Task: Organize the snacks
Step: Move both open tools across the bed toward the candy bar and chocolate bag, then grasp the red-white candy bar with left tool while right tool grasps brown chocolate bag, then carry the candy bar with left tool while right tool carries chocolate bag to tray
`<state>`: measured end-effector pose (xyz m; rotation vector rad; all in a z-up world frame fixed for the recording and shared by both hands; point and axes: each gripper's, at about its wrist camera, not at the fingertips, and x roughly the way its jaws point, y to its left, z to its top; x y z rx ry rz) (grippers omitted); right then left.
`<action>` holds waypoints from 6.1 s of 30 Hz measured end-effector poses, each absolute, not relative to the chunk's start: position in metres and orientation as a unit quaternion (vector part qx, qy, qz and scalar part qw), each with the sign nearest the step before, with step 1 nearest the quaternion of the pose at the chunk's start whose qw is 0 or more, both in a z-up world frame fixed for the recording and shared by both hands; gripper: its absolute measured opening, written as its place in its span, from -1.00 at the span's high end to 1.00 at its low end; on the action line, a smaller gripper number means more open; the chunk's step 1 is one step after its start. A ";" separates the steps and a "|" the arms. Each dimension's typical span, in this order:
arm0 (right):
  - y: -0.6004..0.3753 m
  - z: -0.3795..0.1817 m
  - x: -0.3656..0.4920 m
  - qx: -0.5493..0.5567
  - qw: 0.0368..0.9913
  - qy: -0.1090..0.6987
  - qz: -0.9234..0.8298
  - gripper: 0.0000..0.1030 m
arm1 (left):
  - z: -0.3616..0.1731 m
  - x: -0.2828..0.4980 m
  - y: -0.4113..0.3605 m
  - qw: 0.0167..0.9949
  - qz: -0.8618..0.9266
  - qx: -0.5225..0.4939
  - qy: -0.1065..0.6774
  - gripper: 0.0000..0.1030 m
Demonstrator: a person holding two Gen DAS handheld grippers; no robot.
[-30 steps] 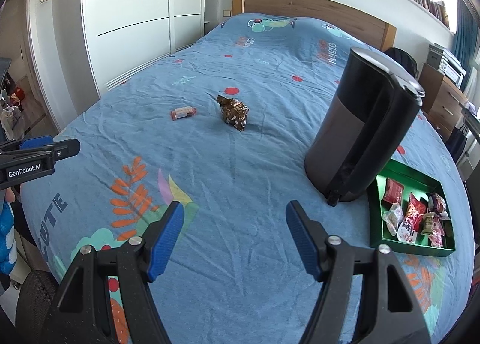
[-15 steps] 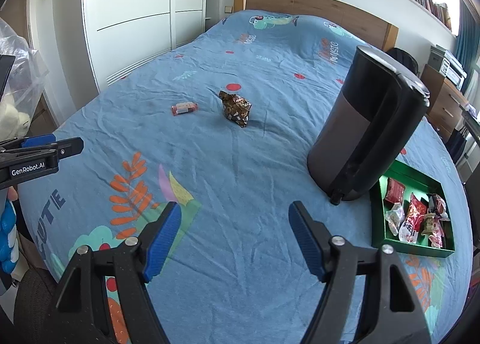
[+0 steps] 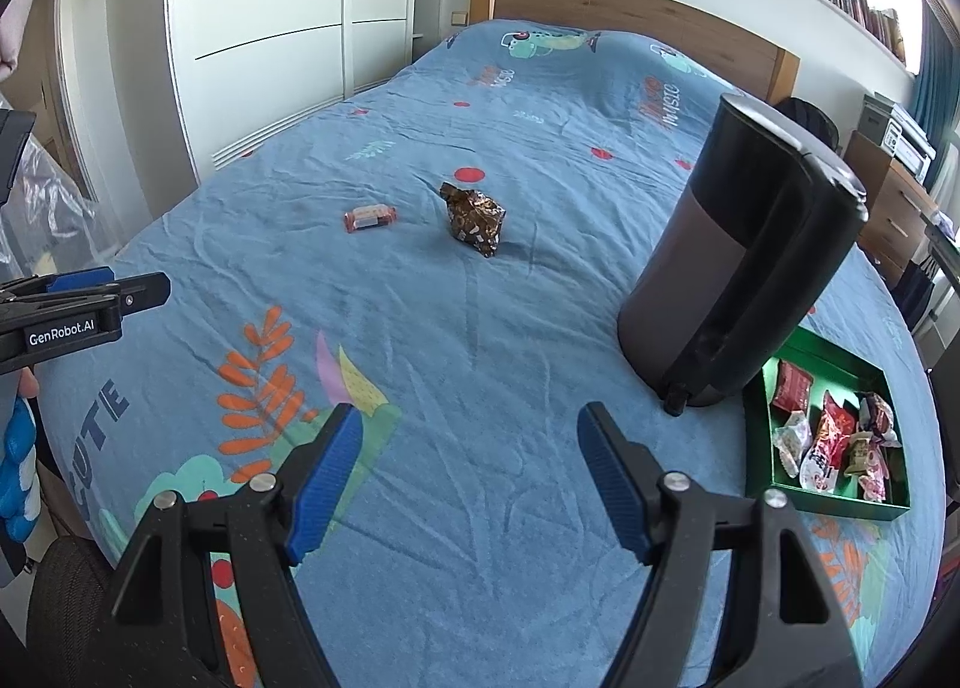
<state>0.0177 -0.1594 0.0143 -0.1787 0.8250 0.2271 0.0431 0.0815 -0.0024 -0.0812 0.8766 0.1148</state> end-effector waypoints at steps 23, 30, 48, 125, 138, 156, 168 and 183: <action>-0.129 0.006 0.040 -0.086 0.904 0.404 0.113 -1.00 | -0.023 0.069 0.120 0.898 0.073 -0.040 0.432 -0.24; -0.121 0.003 0.047 -0.090 0.902 0.407 0.112 -1.00 | -0.031 0.079 0.132 0.896 0.073 -0.045 0.436 -0.24; -0.105 -0.002 0.061 -0.096 0.899 0.410 0.116 -1.00 | -0.033 0.089 0.149 0.896 0.072 -0.057 0.434 -0.24; -0.106 -0.113 0.330 -0.041 0.879 0.450 0.151 -1.00 | -0.127 0.329 0.046 0.868 -0.107 0.103 0.474 0.53; -0.123 -0.094 0.289 -0.029 0.887 0.441 0.135 -1.00 | -0.111 0.304 0.063 0.869 -0.109 0.023 0.482 0.60; -0.130 -0.052 0.203 -0.024 0.893 0.430 0.130 -1.00 | -0.060 0.207 0.057 0.886 -0.089 -0.002 0.454 0.60; -0.139 -0.028 0.138 -0.025 0.898 0.423 0.121 -1.00 | -0.026 0.144 0.049 0.898 -0.042 0.007 0.438 0.60; -0.158 -0.013 0.080 -0.019 0.902 0.417 0.110 -1.00 | -0.005 0.085 0.017 0.905 -0.038 0.024 0.423 0.60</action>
